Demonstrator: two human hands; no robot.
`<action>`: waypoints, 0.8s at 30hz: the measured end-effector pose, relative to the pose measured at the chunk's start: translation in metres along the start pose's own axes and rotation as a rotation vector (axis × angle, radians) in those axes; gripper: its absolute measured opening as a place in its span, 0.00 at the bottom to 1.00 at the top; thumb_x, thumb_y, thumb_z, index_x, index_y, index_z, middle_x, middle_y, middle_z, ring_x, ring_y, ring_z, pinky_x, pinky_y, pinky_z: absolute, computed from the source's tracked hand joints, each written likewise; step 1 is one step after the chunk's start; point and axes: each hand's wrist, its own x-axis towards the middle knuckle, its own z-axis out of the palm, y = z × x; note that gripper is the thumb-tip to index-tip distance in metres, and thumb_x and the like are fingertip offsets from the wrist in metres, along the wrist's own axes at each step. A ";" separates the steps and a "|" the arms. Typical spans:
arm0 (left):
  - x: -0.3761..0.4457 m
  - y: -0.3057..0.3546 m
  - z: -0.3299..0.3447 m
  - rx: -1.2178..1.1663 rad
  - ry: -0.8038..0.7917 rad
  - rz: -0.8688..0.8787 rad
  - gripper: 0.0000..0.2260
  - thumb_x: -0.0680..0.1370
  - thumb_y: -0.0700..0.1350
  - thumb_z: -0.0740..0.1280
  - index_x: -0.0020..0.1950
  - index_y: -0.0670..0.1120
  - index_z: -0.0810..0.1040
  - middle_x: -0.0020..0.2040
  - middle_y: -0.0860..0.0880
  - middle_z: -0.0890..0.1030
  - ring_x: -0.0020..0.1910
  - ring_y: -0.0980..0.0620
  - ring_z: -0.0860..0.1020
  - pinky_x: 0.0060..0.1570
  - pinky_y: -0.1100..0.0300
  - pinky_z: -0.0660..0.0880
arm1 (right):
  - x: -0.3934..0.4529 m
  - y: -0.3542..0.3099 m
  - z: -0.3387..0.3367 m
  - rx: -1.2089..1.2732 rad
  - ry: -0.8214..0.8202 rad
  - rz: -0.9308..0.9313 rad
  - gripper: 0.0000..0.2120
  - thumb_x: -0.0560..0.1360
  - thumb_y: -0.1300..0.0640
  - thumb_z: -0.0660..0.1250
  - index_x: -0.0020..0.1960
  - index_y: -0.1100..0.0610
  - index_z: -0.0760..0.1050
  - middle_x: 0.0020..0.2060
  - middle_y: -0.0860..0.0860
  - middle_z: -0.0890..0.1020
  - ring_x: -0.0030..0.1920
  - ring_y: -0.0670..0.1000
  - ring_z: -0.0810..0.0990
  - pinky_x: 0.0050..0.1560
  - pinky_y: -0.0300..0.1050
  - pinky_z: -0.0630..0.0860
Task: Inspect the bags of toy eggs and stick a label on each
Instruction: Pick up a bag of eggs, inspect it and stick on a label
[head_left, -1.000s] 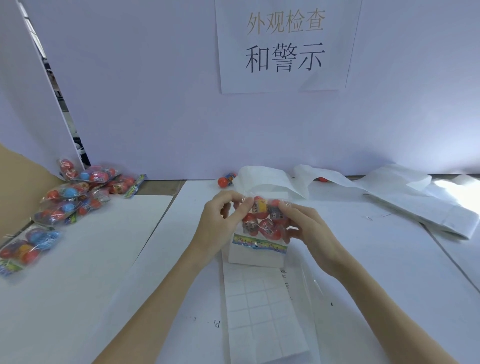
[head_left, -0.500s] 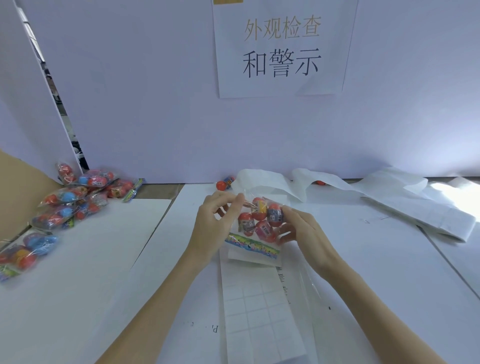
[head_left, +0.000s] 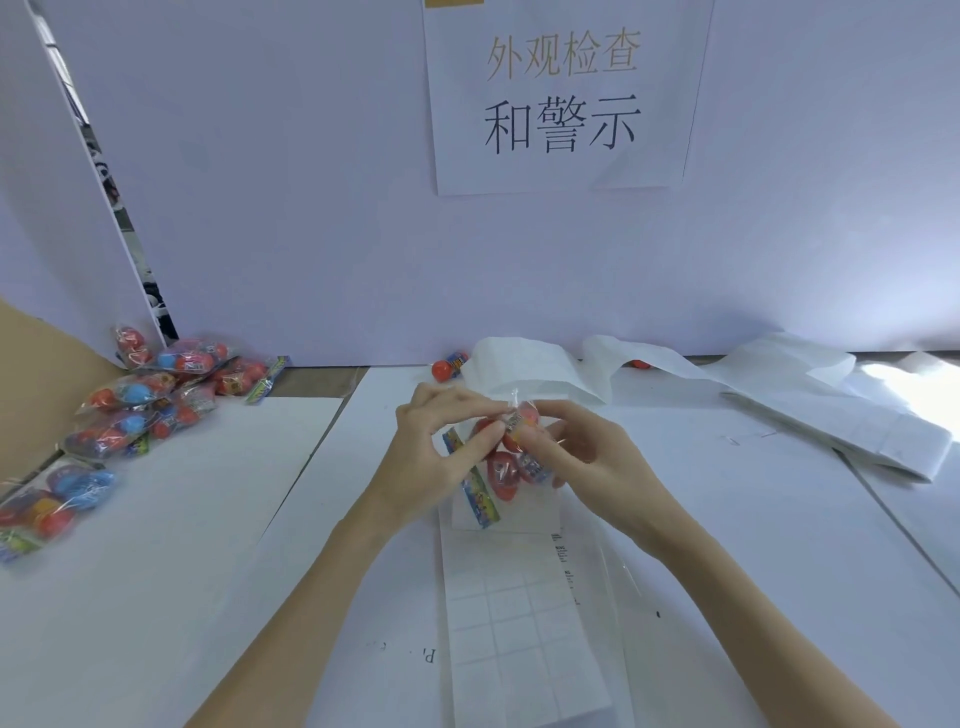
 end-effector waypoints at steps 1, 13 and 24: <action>-0.001 0.001 0.003 0.019 -0.006 0.004 0.15 0.79 0.48 0.73 0.64 0.59 0.82 0.55 0.60 0.83 0.62 0.57 0.72 0.70 0.49 0.65 | 0.000 0.000 0.001 -0.008 -0.002 -0.009 0.12 0.80 0.50 0.73 0.62 0.44 0.81 0.38 0.44 0.84 0.39 0.46 0.83 0.45 0.38 0.80; -0.005 0.001 0.015 -0.033 0.009 -0.137 0.32 0.72 0.70 0.70 0.74 0.72 0.63 0.64 0.62 0.78 0.62 0.61 0.73 0.66 0.60 0.66 | 0.000 0.001 0.000 0.222 0.047 0.124 0.16 0.81 0.47 0.70 0.55 0.59 0.72 0.46 0.55 0.89 0.54 0.53 0.88 0.70 0.54 0.75; 0.003 -0.004 0.002 -0.244 0.201 -0.135 0.10 0.86 0.34 0.60 0.56 0.48 0.77 0.54 0.51 0.81 0.44 0.52 0.84 0.38 0.57 0.80 | -0.001 0.018 -0.005 -0.468 -0.168 0.038 0.22 0.80 0.51 0.71 0.70 0.40 0.68 0.66 0.36 0.79 0.61 0.39 0.79 0.60 0.36 0.73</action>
